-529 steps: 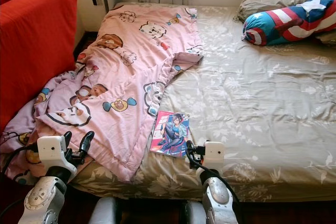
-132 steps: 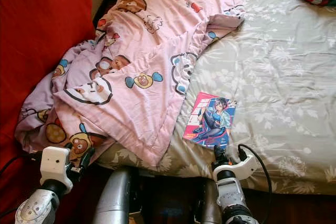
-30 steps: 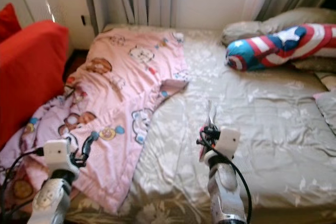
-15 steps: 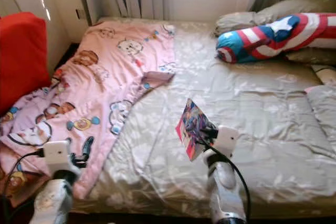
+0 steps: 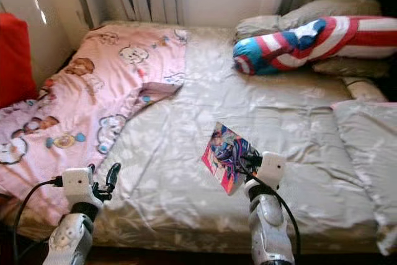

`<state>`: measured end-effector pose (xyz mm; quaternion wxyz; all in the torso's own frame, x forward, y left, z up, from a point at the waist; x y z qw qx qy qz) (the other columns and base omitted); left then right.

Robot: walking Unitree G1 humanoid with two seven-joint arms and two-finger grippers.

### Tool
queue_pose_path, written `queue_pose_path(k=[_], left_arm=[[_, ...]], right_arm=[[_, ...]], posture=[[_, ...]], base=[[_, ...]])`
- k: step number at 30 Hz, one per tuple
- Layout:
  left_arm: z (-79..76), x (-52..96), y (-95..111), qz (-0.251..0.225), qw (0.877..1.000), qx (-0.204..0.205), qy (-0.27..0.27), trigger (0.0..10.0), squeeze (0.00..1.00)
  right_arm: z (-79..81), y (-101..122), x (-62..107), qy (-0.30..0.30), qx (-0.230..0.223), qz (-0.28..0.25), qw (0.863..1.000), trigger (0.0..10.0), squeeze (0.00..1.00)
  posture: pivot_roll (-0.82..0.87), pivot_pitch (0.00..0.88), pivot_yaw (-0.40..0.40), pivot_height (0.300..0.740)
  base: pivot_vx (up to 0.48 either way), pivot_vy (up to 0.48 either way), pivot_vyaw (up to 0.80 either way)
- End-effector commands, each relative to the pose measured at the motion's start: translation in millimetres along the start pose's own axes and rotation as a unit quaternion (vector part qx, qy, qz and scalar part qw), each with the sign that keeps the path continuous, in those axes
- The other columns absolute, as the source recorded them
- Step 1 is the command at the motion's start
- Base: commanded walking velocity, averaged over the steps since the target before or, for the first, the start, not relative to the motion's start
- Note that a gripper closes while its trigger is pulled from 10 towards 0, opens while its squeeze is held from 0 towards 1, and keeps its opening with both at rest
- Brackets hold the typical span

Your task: Clean up the room

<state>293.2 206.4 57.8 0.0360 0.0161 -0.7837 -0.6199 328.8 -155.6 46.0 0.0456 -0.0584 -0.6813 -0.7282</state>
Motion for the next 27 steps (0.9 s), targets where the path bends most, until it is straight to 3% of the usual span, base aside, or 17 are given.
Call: queue_pose_path(k=[1, 18, 27], left_arm=[[1.6, 0.1, 2.0, -0.002, 1.0, -0.001, 0.003, 10.0, 0.0], [2.0, 1.7, 1.8, -0.002, 1.0, 0.0, 0.003, 10.0, 0.0], [2.1, 2.1, 3.3, -0.006, 1.0, 0.009, 0.002, 10.0, 0.0]], right_arm=[[0.1, 13.5, -3.1, -0.001, -0.001, -0.026, 1.0, 10.0, 0.0], [1.4, 11.9, -2.3, 0.002, 0.0, -0.023, 1.0, 10.0, 0.0], [1.3, 11.0, -2.2, 0.001, 0.0, -0.021, 1.0, 10.0, 0.0]], posture=[[0.13, 0.117, -0.072, 0.74], [0.13, 0.123, -0.072, 0.74], [0.13, 0.126, -0.071, 0.74]], base=[[0.0, -0.322, 0.0], [0.0, -0.321, 0.0], [0.0, 0.0, 0.0]])
Point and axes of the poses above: a point about 5 cm out from each wrist's last joint towards the gripper, its own x axis pointing back from the gripper into the wrist, its own y axis along the axis of the wrist's last joint, z = x × y, the point moved 4 cm from there along -x, pointing out of the wrist towards the gripper, and after that the axes turned 12 degrees about x, right-handed, at the moved point
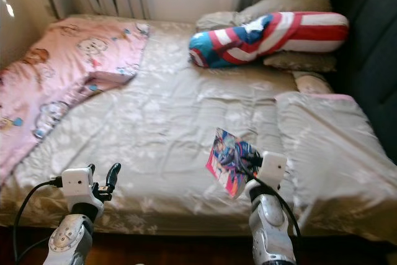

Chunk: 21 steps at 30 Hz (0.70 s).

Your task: Clean up the room

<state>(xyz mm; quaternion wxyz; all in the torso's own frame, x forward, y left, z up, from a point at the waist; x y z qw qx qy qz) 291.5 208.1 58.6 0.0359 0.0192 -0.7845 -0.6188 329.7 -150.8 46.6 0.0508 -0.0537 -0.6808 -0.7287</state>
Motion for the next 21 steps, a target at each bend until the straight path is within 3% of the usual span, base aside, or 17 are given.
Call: queue_pose_path(k=[1, 21], left_arm=[[0.5, 0.5, 2.3, -0.004, 1.0, 0.008, 0.0, 10.0, 0.0], [-1.4, -0.1, 1.9, 0.002, 1.0, 0.009, -0.006, 10.0, 0.0]], right_arm=[[-3.4, 10.5, -1.5, -0.006, 0.0, -0.021, 1.0, 10.0, 0.0], [-3.3, 10.3, -2.4, -0.007, 0.0, -0.021, 1.0, 10.0, 0.0]], posture=[[0.13, 0.126, -0.071, 0.74], [0.14, 0.125, -0.07, 0.74]], base=[[0.0, 0.0, 0.0], [0.0, 0.0, 0.0]])
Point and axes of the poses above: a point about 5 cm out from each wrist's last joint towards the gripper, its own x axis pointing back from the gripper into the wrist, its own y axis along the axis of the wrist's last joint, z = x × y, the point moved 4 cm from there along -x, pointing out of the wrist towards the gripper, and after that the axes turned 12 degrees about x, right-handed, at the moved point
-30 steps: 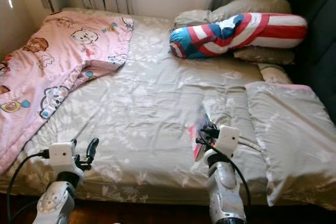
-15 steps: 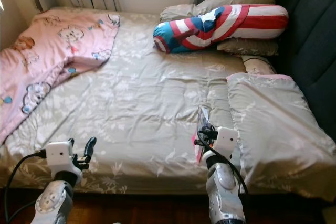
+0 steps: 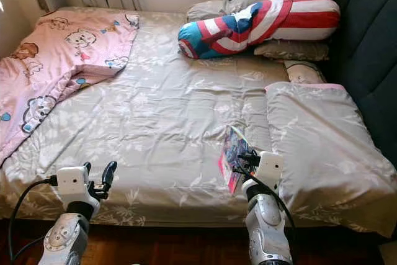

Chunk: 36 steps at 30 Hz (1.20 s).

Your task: Clean up the room

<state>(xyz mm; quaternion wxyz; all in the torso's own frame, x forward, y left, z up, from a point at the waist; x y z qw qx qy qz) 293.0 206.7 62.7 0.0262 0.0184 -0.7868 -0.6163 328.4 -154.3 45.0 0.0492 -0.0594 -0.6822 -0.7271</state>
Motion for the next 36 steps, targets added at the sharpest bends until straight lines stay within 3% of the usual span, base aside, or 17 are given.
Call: queue_pose_path(k=[1, 13, 36], left_arm=[[0.9, 1.6, -1.9, 0.007, 1.0, 0.005, 0.001, 10.0, 0.0], [0.4, 2.9, -2.4, 0.008, 1.0, 0.004, 0.0, 10.0, 0.0], [0.2, 2.9, -2.3, 0.01, 1.0, 0.004, 0.0, 10.0, 0.0]], right_arm=[[0.1, 11.9, -3.2, -0.002, -0.002, -0.024, 1.0, 10.0, 0.0], [-1.4, 11.4, -2.8, -0.007, 0.0, -0.023, 1.0, 10.0, 0.0], [0.1, 8.0, -2.9, -0.005, 0.001, -0.016, 1.0, 10.0, 0.0]], posture=[[0.14, 0.126, -0.07, 0.74], [0.14, 0.128, -0.07, 0.74], [0.14, 0.131, -0.071, 0.74]], base=[[0.0, 0.0, 0.0], [0.0, 0.0, 0.0], [0.256, 0.0, 0.0]])
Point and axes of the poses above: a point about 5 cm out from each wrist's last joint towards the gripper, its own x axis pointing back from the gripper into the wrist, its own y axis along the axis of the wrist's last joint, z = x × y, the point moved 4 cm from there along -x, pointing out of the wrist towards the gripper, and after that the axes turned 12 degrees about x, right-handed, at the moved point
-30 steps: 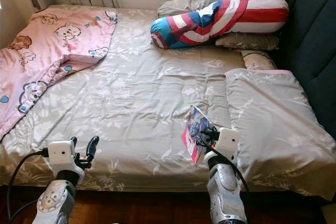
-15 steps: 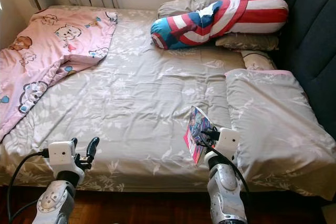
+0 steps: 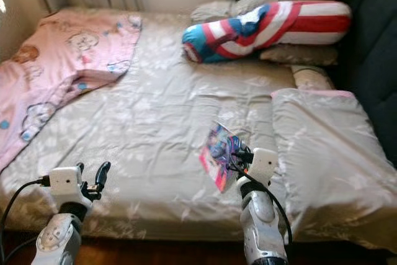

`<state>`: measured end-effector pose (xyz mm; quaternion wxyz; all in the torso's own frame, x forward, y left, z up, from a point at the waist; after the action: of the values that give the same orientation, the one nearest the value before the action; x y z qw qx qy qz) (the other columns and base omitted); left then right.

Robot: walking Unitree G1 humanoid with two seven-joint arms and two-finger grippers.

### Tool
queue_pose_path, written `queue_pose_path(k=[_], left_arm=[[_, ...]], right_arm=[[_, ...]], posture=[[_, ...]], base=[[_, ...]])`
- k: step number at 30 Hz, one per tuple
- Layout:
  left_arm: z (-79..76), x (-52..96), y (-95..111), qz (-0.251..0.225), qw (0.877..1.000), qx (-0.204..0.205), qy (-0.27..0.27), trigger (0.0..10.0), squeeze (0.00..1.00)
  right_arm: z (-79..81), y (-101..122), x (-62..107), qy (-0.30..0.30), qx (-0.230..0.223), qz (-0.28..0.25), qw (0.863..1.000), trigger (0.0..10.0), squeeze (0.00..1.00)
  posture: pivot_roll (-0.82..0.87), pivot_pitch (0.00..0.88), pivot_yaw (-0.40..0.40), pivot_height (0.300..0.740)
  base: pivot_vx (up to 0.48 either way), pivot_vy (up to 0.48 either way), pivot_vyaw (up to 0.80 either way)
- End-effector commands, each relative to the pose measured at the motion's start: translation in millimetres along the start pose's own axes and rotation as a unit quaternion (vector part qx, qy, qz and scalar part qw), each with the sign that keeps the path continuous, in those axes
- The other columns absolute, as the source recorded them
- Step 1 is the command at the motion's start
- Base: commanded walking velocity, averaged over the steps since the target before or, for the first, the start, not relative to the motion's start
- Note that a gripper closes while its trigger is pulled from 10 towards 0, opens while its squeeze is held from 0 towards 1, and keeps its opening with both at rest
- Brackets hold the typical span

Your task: Clean up the room

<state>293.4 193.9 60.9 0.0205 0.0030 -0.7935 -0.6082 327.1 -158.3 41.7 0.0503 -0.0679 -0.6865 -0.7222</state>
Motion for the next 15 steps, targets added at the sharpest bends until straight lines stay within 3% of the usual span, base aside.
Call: queue_pose_path(k=[1, 5, 15], left_arm=[[12.2, 2.8, 2.7, 0.001, 1.0, -0.006, 0.014, 10.0, 0.0], [12.8, 2.6, 3.0, 0.001, 1.0, -0.007, 0.015, 10.0, 0.0], [13.2, 2.8, 5.8, -0.004, 1.0, -0.008, 0.014, 10.0, 0.0]], right_arm=[[4.3, 10.9, -3.4, 0.001, -0.005, -0.022, 1.0, 10.0, 0.0], [5.2, 9.9, -3.4, 0.003, -0.006, -0.02, 1.0, 10.0, 0.0], [8.5, 9.5, -3.1, 0.011, -0.011, -0.021, 1.0, 10.0, 0.0]], posture=[[0.14, 0.131, -0.071, 0.74], [0.14, 0.133, -0.071, 0.74], [0.14, 0.134, -0.067, 0.74]], base=[[0.262, 0.0, 0.0], [0.26, 0.0, 0.0], [0.0, 0.0, 0.0]])
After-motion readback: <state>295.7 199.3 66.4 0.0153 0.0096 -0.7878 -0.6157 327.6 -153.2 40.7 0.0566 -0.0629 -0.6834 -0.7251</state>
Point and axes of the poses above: a point about 5 cm out from each wrist's last joint towards the gripper, its own x axis pointing back from the gripper into the wrist, its own y axis along the axis of the wrist's last joint, z = x × y, the point moved 4 cm from there along -x, pointing out of the wrist towards the gripper, and after that the axes turned 12 degrees about x, right-handed, at the moved point
